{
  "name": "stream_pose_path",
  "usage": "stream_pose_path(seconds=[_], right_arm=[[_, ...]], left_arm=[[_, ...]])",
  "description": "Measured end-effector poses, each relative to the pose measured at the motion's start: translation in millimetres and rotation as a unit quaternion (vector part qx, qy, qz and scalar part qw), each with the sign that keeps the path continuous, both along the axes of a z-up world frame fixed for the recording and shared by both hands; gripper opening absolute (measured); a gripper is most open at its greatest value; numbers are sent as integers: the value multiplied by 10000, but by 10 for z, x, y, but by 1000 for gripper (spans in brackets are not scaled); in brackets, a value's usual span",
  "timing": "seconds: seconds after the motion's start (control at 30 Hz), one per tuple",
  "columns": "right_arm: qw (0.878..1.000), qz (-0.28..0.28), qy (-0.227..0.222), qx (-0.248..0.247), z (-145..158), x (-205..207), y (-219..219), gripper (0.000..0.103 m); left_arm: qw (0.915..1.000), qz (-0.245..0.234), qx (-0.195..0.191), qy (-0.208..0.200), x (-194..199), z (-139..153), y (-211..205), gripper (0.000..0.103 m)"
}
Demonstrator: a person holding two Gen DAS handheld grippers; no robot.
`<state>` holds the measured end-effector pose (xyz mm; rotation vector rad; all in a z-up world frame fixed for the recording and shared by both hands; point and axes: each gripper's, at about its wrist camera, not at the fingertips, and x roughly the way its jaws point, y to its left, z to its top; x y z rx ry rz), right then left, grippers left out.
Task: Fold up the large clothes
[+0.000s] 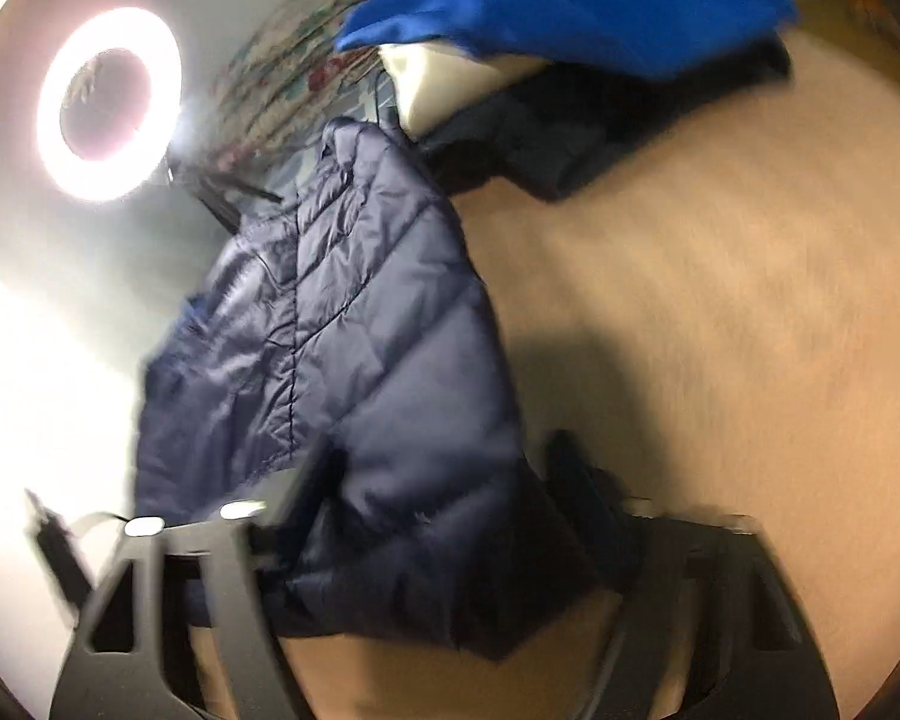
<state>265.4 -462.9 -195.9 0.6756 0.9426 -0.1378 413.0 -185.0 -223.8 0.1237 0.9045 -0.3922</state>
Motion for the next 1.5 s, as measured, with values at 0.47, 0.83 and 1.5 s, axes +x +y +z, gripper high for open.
stream_pose_path(seconds=[0.47, 0.83, 1.5], right_arm=[[9883, 535, -624, -1287, 1002, 98, 512, 10], [9625, 1301, -1237, -2034, 1648, 298, 1344, 9], [9265, 2767, -1557, -2019, 1557, 846, 3261, 8]], left_arm=[[9930, 915, -687, -307, -1188, 879, 1819, 20], [9856, 1283, -1089, -160, -2093, 900, 2536, 20], [9740, 1454, -1644, -566, -2904, 1554, 3094, 37]])
